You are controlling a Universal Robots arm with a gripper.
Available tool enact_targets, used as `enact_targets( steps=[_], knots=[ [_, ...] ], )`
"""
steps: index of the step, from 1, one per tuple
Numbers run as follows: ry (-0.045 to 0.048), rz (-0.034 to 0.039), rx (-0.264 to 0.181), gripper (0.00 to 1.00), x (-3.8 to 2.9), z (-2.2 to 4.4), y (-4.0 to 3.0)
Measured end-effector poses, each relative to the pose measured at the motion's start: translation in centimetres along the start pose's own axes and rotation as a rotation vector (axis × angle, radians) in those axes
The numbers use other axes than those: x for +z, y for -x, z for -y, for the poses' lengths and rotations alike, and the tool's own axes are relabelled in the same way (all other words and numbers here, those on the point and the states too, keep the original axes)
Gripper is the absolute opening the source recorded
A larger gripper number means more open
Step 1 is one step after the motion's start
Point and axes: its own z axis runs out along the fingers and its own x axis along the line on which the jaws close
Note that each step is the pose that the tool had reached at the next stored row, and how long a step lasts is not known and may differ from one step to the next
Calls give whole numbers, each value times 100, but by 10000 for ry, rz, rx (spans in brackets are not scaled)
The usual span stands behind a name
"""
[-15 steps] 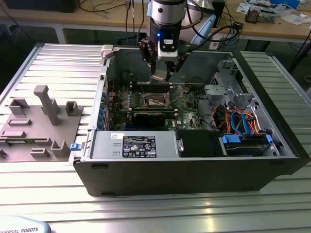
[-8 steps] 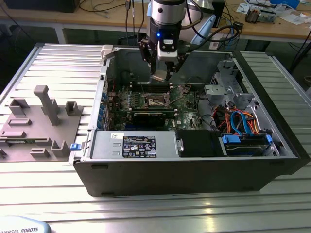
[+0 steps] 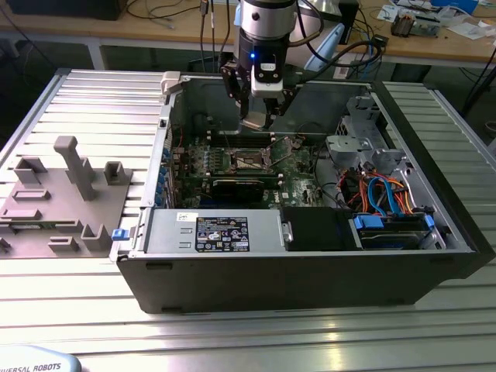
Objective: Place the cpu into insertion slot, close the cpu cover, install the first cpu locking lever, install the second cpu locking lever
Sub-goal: 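Place the cpu into insertion slot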
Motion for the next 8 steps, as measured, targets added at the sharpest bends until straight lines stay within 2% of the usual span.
enact_targets(
  steps=[8],
  knots=[
    [1,4,50,54,1,0,0]
  ],
)
